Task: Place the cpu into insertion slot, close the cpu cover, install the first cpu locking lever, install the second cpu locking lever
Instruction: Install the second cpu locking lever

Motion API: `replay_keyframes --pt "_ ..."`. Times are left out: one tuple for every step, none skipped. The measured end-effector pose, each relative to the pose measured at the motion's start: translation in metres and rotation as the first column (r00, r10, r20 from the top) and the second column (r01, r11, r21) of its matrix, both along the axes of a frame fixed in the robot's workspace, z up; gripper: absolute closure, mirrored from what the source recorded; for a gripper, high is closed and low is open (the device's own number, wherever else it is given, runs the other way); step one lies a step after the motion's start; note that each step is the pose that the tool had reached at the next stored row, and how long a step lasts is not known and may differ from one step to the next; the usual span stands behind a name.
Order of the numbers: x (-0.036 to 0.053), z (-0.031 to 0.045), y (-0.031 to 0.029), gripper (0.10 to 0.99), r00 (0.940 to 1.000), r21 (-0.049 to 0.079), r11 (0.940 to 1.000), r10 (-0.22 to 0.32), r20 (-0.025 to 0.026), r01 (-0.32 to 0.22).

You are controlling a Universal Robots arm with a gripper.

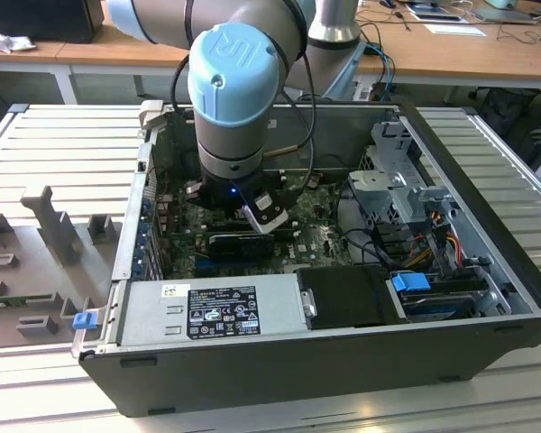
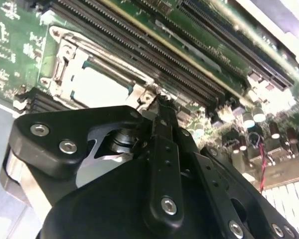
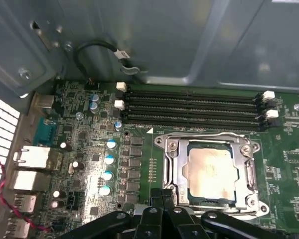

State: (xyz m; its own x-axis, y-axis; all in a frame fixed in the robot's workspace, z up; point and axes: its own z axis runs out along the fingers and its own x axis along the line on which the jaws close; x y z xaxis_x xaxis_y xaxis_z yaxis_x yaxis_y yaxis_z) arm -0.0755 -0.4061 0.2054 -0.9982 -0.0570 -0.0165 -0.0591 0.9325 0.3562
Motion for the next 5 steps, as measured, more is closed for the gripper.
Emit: replay_keyframes --pt "0.0 0.0035 0.0 0.98 1.0 0.0 1.0 0.0 -0.0001 0.0" --pt "0.0 0.006 0.0 0.98 1.0 0.0 1.0 0.0 -0.0003 0.0" --pt "0.0 0.0073 0.0 0.98 1.0 0.0 1.0 0.0 -0.0004 0.0" --pt "0.0 0.0082 0.0 0.98 1.0 0.0 1.0 0.0 -0.0005 0.0" --pt "0.0 0.0097 0.0001 0.98 1.0 0.0 1.0 0.0 -0.0003 0.0"
